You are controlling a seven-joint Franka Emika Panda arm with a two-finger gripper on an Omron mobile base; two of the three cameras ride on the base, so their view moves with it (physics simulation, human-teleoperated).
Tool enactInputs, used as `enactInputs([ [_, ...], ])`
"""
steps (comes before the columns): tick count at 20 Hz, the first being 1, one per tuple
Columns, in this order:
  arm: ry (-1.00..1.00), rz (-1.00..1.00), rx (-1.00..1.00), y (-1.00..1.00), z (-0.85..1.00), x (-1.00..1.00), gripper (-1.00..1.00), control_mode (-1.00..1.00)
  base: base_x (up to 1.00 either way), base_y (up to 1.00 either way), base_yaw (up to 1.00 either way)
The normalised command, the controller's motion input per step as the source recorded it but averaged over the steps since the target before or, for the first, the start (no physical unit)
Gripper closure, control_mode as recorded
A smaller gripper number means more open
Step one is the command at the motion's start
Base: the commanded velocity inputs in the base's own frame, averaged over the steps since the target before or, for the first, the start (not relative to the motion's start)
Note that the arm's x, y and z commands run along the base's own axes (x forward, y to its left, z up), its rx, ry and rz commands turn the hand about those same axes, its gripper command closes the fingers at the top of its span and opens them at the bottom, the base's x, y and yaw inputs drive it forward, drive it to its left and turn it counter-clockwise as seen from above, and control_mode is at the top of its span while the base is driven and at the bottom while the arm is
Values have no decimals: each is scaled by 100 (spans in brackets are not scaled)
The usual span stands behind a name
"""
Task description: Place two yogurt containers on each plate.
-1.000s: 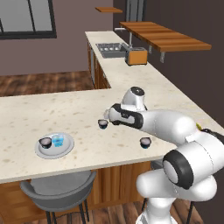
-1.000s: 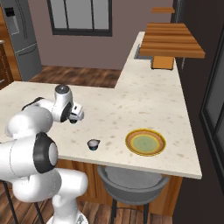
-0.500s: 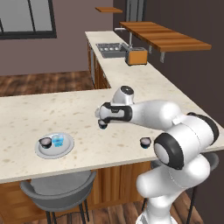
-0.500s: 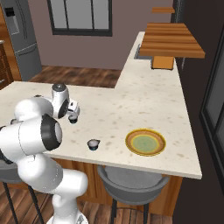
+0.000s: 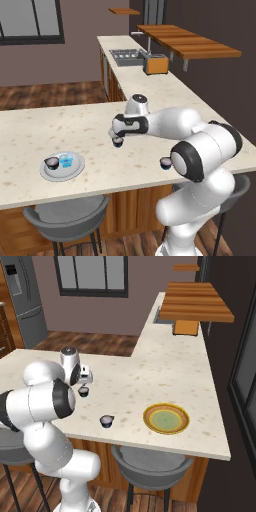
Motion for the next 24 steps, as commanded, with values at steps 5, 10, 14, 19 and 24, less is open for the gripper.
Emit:
enactInputs([
  [5,0,21,-8,-2,-11,24,-100,-100,0,0,0],
  [10,0,18,-5,-1,-23,37,-100,-100,0,0,0],
  [14,-2,7,-14,0,-35,20,-100,-100,0,0,0],
  [19,2,0,-9,0,-24,22,-100,-100,0,0,0],
  [24,8,0,0,5,-18,28,-100,-100,0,0,0],
])
